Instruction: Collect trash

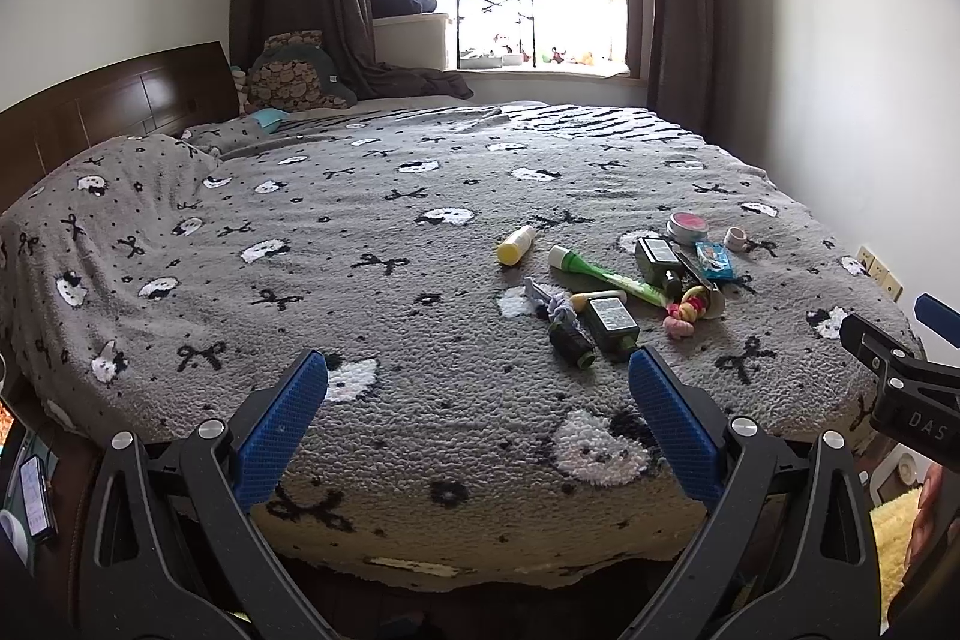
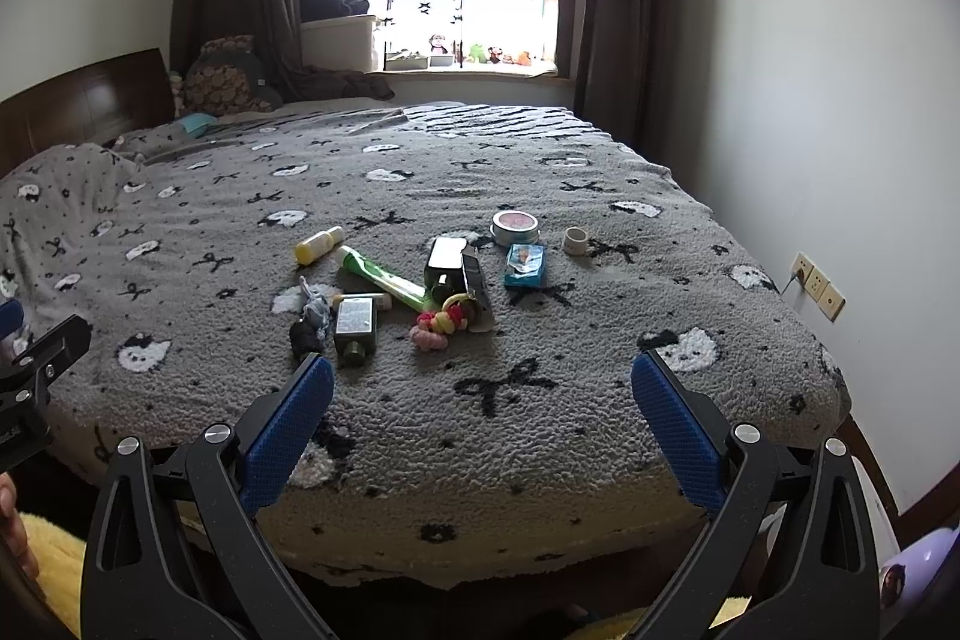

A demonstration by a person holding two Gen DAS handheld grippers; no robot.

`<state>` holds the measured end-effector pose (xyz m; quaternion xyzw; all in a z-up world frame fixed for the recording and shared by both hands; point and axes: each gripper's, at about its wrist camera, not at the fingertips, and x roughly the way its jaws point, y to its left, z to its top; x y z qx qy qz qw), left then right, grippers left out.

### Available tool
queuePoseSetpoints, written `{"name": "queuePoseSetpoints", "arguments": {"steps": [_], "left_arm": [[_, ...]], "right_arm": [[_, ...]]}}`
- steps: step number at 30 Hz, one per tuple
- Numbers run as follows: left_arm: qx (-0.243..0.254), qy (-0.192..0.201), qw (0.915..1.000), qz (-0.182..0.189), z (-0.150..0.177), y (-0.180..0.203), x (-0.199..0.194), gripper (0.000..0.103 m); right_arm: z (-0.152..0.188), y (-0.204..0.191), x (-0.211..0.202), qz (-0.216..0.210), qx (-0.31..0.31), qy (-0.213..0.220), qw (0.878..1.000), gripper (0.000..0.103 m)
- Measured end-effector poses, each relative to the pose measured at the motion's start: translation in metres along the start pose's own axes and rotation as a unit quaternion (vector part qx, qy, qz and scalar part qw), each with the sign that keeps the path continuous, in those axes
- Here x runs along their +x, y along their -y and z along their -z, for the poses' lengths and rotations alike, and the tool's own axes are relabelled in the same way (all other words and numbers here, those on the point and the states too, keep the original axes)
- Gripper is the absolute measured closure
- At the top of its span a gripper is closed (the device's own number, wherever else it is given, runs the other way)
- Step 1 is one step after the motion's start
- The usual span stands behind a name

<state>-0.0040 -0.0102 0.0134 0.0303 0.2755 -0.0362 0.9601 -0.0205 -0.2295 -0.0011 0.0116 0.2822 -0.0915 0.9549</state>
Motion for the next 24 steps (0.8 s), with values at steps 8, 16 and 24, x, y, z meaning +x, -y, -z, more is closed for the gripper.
{"name": "queuePoseSetpoints", "arguments": {"steps": [8, 16, 24], "left_arm": [[-0.001, 0.000, 1.0000, 0.000, 0.0010, -0.0007, 0.0000, 0.008], [-0.002, -0.005, 1.0000, 0.001, 0.0023, -0.0037, 0.0052, 0.008], [-0.002, -0.006, 1.0000, 0.002, 0.0030, -0.0050, 0.0087, 0.008]], "right_arm": [[-0.0002, -0.0014, 0.0013, -0.003, -0.003, 0.000, 1.000, 0.003], [-0.0006, -0.0019, 0.0022, -0.002, -0.002, 0.000, 1.000, 0.003], [0.0001, 0.0022, 0.0056, -0.001, 0.003, 0.000, 1.000, 0.003]]}}
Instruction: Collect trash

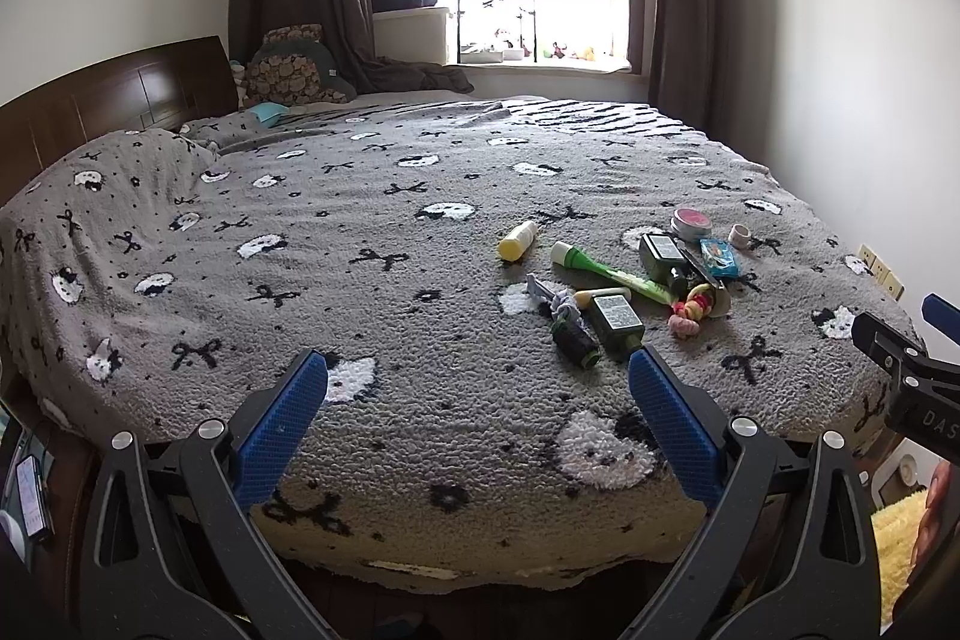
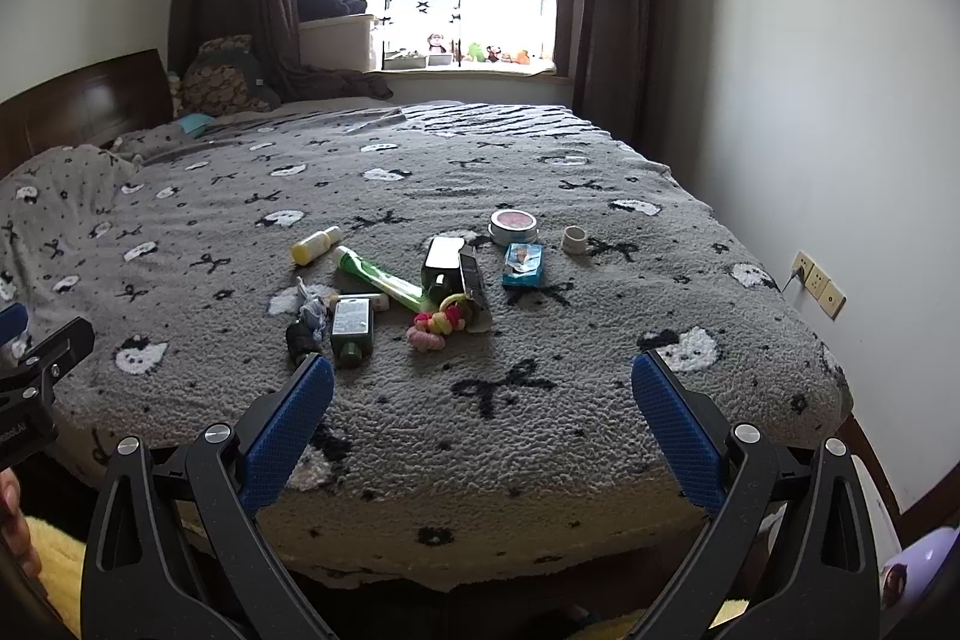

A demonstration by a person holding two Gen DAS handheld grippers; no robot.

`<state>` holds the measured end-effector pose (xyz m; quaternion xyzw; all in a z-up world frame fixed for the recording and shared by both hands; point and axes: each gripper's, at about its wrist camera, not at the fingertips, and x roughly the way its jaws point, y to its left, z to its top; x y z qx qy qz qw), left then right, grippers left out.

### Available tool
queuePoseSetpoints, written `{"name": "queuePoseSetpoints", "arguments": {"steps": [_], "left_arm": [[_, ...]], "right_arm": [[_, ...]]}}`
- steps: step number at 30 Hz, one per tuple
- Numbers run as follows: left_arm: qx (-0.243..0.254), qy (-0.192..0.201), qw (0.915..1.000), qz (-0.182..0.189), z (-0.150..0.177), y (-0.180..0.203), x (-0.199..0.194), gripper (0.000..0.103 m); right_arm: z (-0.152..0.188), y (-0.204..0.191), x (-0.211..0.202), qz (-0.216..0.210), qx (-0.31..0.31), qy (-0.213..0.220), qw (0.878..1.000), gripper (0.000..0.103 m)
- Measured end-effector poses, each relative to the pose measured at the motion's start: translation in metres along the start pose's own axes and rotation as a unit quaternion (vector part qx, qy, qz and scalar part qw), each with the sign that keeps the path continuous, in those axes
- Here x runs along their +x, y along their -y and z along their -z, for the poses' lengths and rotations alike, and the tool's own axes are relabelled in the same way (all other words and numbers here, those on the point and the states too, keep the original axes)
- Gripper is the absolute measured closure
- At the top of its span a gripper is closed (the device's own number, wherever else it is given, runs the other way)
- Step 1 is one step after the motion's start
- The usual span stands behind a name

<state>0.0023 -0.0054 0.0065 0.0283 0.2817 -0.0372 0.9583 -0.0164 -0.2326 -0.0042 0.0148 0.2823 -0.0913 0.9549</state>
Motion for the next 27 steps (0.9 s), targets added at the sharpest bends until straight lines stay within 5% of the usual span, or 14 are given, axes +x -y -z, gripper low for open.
{"name": "queuePoseSetpoints", "arguments": {"steps": [14, 27], "left_arm": [[0.031, -0.011, 0.9994, -0.005, 0.010, 0.006, 0.052, 0.008], [0.048, -0.071, 0.9963, 0.010, 0.033, 0.003, 0.125, 0.008]], "right_arm": [[0.010, -0.005, 0.047, -0.021, -0.056, 0.026, 0.998, 0.003], [0.032, -0.004, 0.153, -0.076, -0.005, -0.063, 0.995, 0.009]]}}
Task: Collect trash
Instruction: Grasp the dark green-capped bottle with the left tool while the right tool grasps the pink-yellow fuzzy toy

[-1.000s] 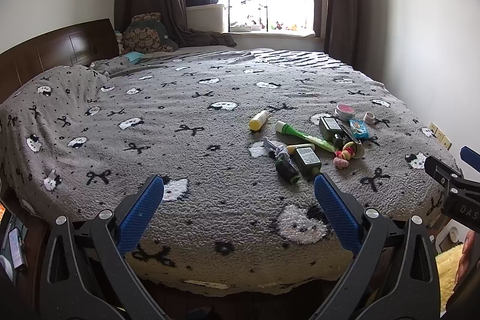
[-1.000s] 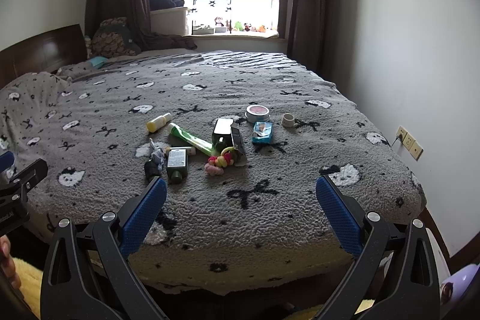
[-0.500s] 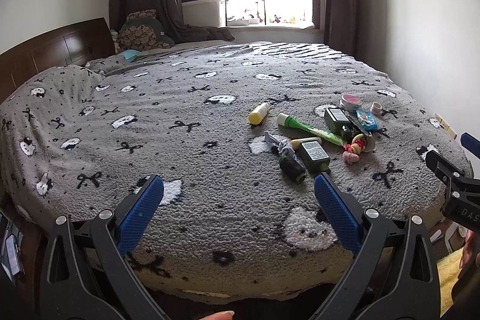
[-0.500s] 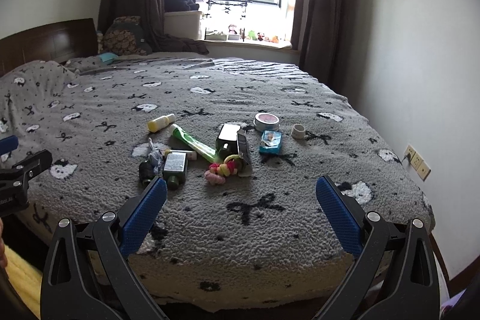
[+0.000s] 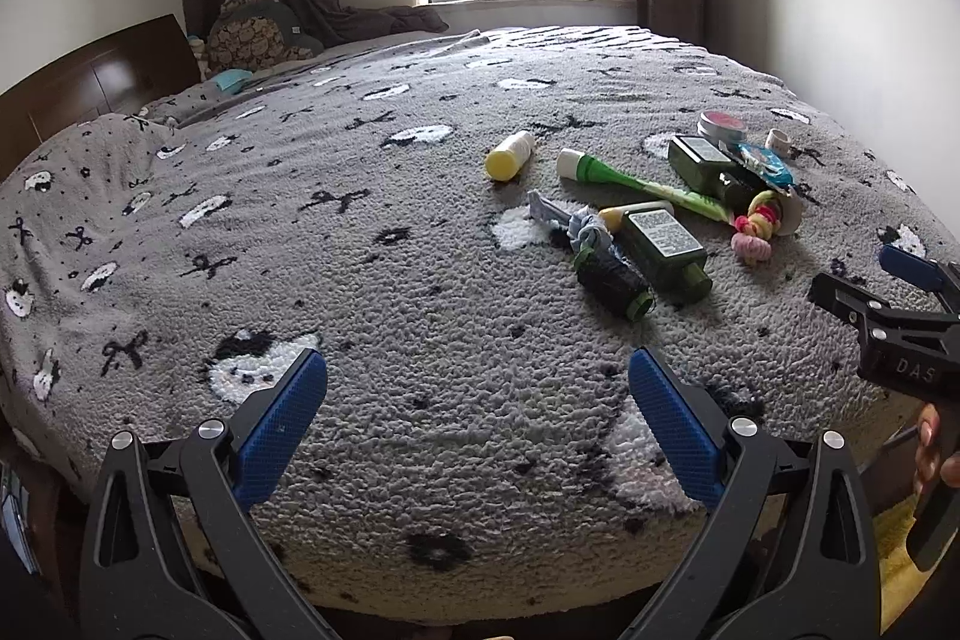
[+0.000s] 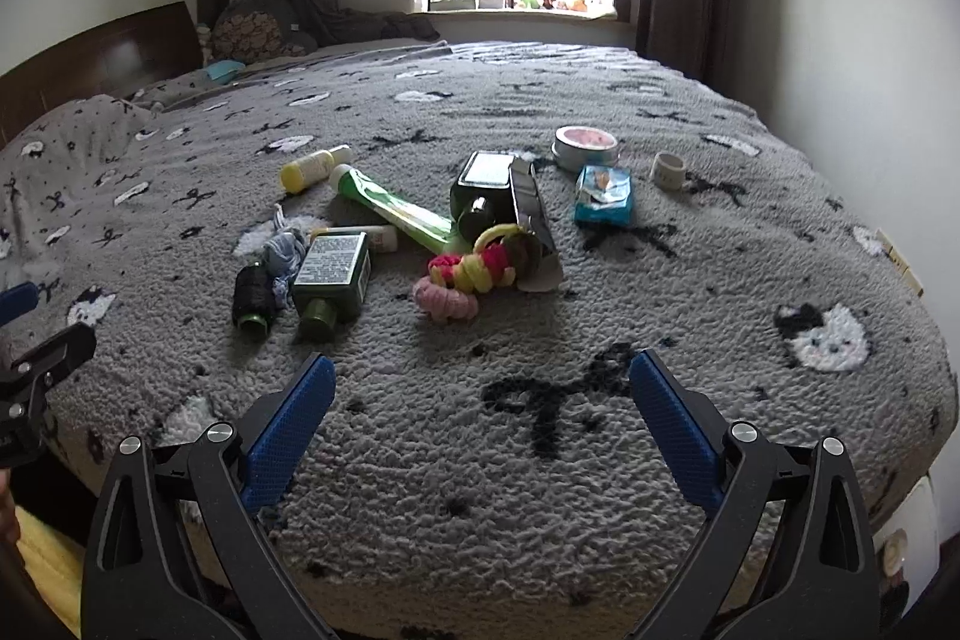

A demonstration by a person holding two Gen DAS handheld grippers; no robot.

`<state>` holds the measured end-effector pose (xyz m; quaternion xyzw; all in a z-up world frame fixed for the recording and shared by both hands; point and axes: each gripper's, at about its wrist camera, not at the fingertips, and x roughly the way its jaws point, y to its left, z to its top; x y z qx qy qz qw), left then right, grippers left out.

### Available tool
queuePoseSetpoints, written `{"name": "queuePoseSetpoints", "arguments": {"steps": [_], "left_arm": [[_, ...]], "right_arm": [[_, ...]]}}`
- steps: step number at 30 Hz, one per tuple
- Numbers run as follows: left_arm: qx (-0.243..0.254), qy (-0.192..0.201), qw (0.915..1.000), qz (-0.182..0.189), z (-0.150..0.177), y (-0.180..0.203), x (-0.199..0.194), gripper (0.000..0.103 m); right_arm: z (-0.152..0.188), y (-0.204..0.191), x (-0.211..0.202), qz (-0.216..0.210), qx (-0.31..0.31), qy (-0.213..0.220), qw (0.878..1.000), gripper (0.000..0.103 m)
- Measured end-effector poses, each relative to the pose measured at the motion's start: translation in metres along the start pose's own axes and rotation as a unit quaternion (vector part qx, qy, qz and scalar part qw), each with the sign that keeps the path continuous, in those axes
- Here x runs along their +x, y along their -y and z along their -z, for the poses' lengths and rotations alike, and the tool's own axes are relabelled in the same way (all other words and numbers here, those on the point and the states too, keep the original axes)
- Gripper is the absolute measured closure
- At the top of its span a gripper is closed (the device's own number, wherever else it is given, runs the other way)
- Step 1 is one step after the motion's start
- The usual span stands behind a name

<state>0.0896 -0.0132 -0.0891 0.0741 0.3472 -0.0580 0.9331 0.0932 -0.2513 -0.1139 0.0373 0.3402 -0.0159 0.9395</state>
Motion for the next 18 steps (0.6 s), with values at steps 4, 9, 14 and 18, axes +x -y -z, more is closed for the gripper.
{"name": "queuePoseSetpoints", "arguments": {"steps": [4, 9, 14, 18], "left_arm": [[-0.004, -0.017, 0.9998, 0.014, 0.004, 0.001, 0.020, 0.008], [-0.031, -0.031, 0.9984, 0.036, 0.004, -0.004, 0.035, 0.008], [-0.062, -0.051, 0.9923, 0.094, 0.000, -0.003, 0.051, 0.008], [-0.031, -0.047, 0.9928, 0.106, -0.006, 0.021, 0.059, 0.010]], "right_arm": [[-0.008, 0.006, 0.035, -0.031, 0.044, -0.028, 0.998, 0.023], [-0.020, 0.005, 0.069, -0.044, 0.074, -0.045, 0.995, 0.035], [-0.033, 0.009, 0.090, -0.044, 0.104, -0.053, 0.992, 0.035], [-0.038, 0.006, 0.104, -0.021, 0.089, -0.069, 0.993, 0.041]]}}
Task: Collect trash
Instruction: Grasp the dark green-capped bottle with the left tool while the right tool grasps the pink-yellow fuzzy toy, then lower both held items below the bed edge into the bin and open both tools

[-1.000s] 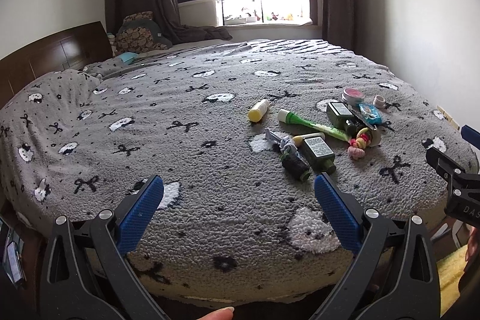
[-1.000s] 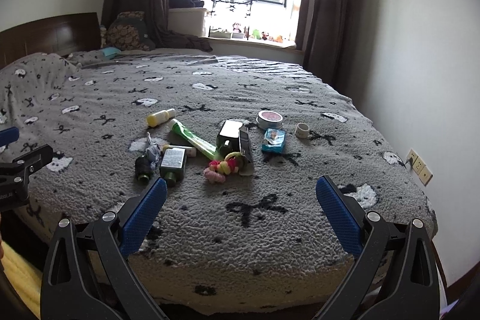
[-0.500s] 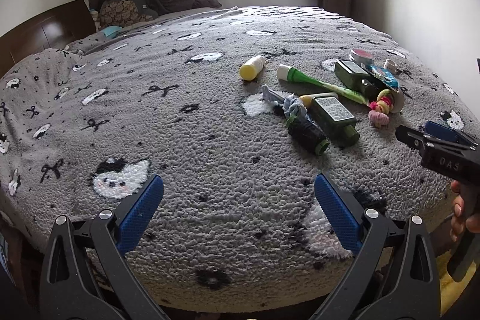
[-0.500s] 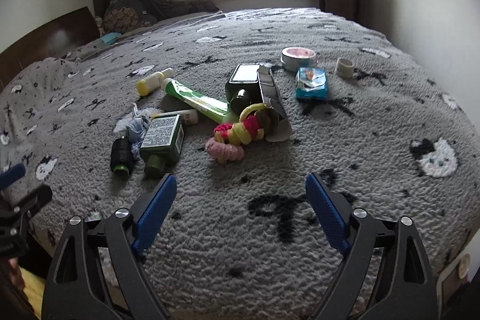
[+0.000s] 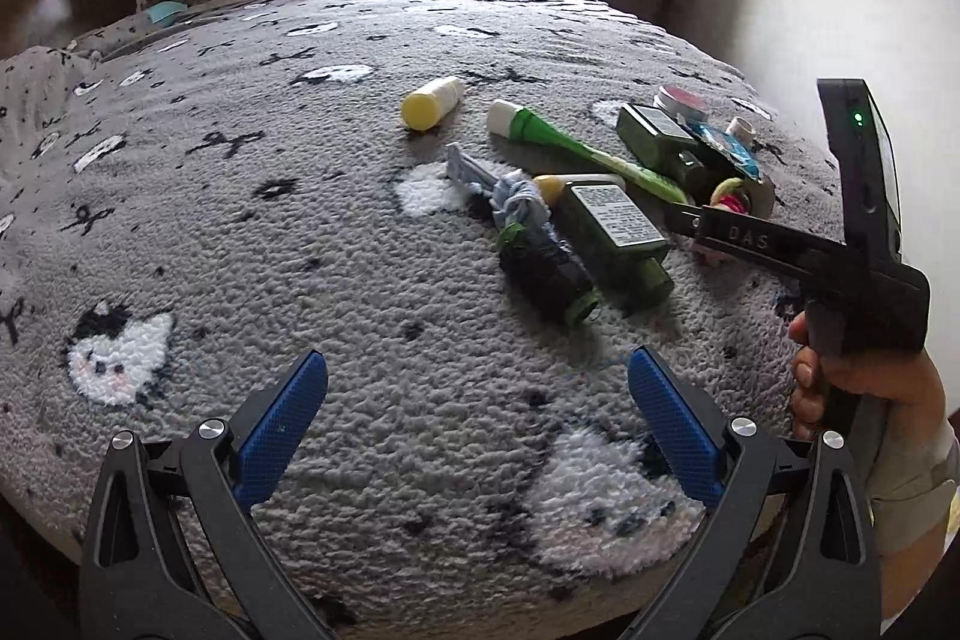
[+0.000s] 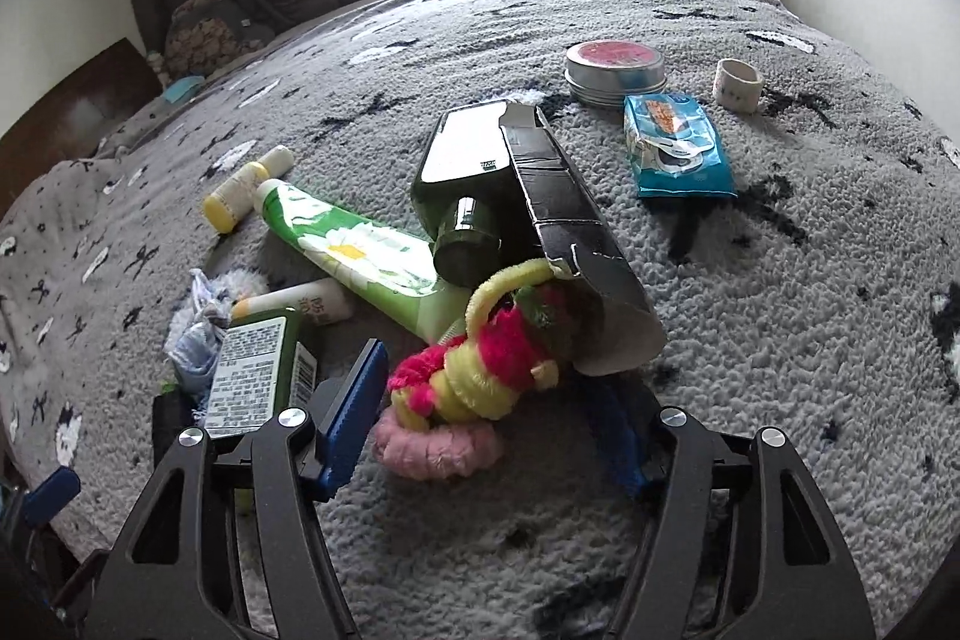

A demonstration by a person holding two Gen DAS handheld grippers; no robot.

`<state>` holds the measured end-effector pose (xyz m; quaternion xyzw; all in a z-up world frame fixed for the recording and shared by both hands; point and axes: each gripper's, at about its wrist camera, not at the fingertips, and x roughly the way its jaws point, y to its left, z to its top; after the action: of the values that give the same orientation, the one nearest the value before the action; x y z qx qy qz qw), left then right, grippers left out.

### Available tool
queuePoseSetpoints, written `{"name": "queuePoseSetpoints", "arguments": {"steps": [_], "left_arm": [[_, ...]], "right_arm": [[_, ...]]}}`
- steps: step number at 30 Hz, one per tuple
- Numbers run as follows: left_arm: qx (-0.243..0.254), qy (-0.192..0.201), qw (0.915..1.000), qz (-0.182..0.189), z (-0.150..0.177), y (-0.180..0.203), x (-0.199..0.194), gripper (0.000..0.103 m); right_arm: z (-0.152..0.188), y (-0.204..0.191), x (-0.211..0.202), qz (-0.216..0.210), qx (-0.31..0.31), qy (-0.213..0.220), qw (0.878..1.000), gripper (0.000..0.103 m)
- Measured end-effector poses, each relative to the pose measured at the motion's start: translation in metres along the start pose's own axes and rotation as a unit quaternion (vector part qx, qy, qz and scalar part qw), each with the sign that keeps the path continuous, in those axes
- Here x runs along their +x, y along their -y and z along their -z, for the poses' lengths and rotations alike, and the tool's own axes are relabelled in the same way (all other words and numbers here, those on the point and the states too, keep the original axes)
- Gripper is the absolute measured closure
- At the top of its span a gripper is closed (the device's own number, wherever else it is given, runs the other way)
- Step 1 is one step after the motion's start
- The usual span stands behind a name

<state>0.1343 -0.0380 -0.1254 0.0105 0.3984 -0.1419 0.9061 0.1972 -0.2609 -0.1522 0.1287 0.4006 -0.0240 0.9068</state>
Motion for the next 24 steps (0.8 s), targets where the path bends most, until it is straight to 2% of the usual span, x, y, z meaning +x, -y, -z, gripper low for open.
{"name": "queuePoseSetpoints", "arguments": {"steps": [2, 4, 7, 13, 15, 16, 17, 19, 24], "left_arm": [[0.006, -0.009, 0.9999, 0.002, -0.004, 0.008, 0.011, 0.028], [0.005, -0.020, 0.9998, 0.000, -0.007, 0.013, 0.024, 0.039], [0.005, -0.026, 0.9996, 0.000, -0.010, 0.020, 0.036, 0.040], [0.003, -0.026, 0.9996, -0.010, -0.021, 0.028, 0.050, 0.040], [0.002, -0.030, 0.9995, -0.009, -0.024, 0.029, 0.057, 0.051], [0.001, -0.032, 0.9994, -0.013, -0.025, 0.028, 0.059, 0.060], [0.002, -0.032, 0.9994, -0.014, -0.025, 0.027, 0.060, 0.063], [0.005, -0.033, 0.9994, -0.009, -0.023, 0.025, 0.058, 0.068], [0.016, -0.027, 0.9995, 0.002, -0.016, 0.019, 0.047, 0.072]], "right_arm": [[0.001, -0.001, -0.001, 0.012, -0.014, 0.003, 1.000, 0.050], [0.003, 0.003, -0.003, 0.014, -0.019, 0.006, 1.000, 0.060], [0.004, 0.009, -0.009, 0.007, -0.019, 0.007, 1.000, 0.069], [0.009, 0.018, -0.020, -0.007, -0.013, 0.008, 1.000, 0.070], [0.011, 0.019, -0.023, -0.006, -0.016, 0.009, 1.000, 0.070], [0.012, 0.019, -0.024, -0.005, -0.020, 0.010, 1.000, 0.071], [0.014, 0.019, -0.026, -0.003, -0.024, 0.010, 1.000, 0.071], [0.018, 0.019, -0.032, 0.000, -0.032, 0.012, 0.999, 0.071], [0.030, 0.018, -0.047, -0.004, -0.047, 0.017, 0.999, 0.071]]}}
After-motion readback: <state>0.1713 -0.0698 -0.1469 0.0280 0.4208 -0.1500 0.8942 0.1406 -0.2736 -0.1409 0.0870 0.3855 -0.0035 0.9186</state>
